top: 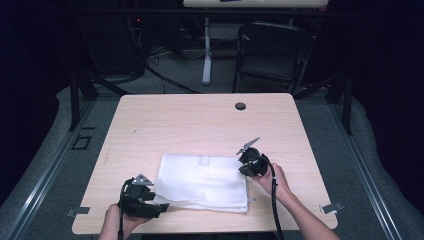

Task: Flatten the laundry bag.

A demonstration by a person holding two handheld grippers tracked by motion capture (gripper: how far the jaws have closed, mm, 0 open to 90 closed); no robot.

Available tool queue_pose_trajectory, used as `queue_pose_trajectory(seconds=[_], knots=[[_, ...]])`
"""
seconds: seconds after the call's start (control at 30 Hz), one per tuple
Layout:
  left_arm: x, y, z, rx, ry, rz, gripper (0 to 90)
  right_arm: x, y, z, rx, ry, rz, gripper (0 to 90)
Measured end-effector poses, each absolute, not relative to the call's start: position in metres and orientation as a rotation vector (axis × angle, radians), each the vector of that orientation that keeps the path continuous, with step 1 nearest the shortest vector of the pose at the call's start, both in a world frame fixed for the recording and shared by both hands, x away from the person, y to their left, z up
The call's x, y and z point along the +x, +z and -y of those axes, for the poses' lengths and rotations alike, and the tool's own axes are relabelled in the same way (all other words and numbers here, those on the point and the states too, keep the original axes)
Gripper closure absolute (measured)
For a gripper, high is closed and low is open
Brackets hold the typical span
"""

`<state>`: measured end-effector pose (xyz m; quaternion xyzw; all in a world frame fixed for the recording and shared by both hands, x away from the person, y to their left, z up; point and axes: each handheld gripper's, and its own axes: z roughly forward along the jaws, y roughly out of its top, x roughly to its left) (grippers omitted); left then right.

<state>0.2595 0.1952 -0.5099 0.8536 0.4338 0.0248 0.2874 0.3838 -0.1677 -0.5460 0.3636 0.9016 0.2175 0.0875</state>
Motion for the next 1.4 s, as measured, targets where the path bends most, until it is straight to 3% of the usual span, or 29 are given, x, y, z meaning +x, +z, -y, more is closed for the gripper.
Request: queue_pose_trajectory(seconds=[0.27,0.5,0.6,0.73,0.9,1.07,1.4], knots=[[0.259,-0.502,-0.199,2.238,0.124,-1.17,16.5,0.383,-0.537,0.174,1.098,0.69,-2.664,82.3],[0.274,-0.497,-0.201,2.214,0.178,-1.17,16.5,0.365,-0.516,0.174,1.06,0.757,-2.693,69.6],[0.296,-0.497,-0.197,2.23,0.177,-1.154,22.3,0.344,-0.511,0.169,1.021,0.79,-2.729,69.8],[0.317,-0.506,-0.182,2.281,0.213,-1.121,40.0,0.334,-0.528,0.164,1.006,0.743,-2.792,72.7],[0.338,-0.532,-0.169,2.419,0.14,-1.079,53.0,0.334,-0.541,0.156,0.958,0.641,-2.828,57.3],[0.342,-0.552,-0.166,2.469,0.084,-1.085,58.1,0.336,-0.547,0.15,0.931,0.607,-2.839,53.8],[0.323,-0.555,-0.153,2.458,0.091,-1.081,59.9,0.346,-0.551,0.163,0.915,0.608,-2.855,52.3]])
